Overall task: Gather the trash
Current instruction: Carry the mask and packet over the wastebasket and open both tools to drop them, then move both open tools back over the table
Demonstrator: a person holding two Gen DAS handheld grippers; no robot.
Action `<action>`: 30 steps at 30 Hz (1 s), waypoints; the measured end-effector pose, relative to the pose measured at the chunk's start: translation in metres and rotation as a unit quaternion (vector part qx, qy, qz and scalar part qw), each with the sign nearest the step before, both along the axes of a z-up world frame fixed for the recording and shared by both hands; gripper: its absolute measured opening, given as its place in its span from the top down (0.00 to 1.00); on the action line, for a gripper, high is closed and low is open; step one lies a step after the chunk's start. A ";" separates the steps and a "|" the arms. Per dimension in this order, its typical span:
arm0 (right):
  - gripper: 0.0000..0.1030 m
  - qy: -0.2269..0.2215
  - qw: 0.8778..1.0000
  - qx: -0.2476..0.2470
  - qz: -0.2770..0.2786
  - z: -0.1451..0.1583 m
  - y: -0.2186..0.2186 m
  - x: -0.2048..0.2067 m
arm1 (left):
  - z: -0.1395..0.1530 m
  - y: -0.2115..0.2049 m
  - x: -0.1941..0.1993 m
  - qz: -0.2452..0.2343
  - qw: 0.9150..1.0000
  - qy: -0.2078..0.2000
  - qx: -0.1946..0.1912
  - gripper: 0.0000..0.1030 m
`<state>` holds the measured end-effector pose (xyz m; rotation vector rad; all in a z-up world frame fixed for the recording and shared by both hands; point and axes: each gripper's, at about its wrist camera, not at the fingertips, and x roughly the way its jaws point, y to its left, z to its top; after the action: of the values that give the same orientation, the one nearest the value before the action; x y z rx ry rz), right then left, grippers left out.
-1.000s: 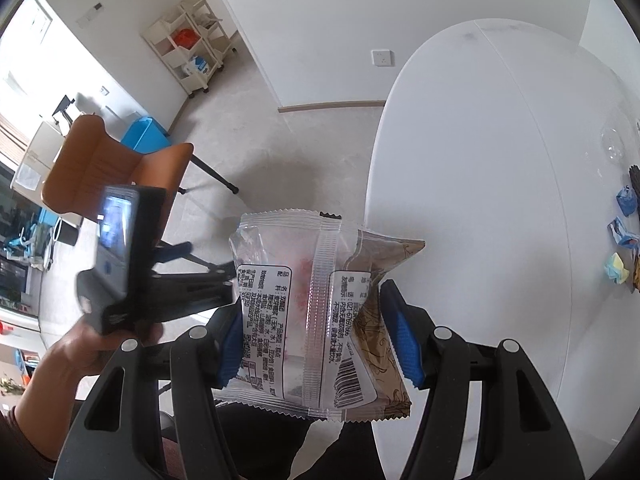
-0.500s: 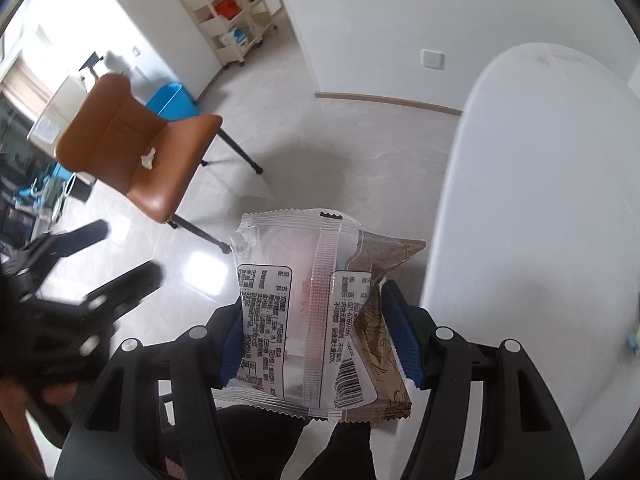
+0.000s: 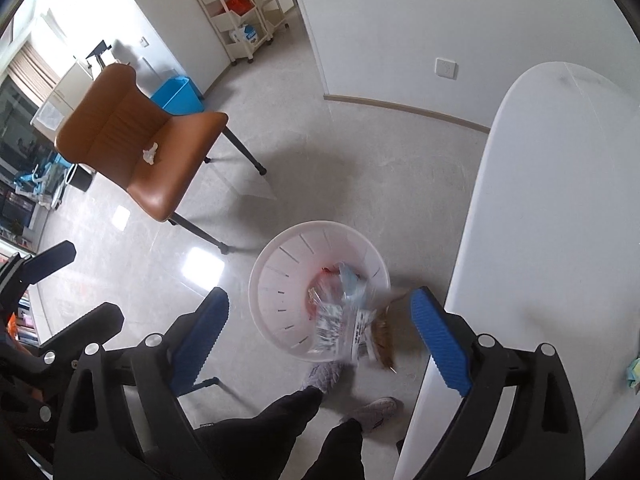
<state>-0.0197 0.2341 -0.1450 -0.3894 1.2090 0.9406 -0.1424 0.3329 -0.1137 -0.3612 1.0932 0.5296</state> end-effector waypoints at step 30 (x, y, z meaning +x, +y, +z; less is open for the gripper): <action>0.06 -0.041 0.980 0.016 -0.193 0.061 -0.209 0.009 | 0.022 -0.066 0.041 -0.096 0.995 -0.013 0.011 0.08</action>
<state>-0.0105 0.0253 -0.0843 -0.1571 1.1403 0.6013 -0.1018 0.2667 -0.0918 -0.2394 1.0842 0.3649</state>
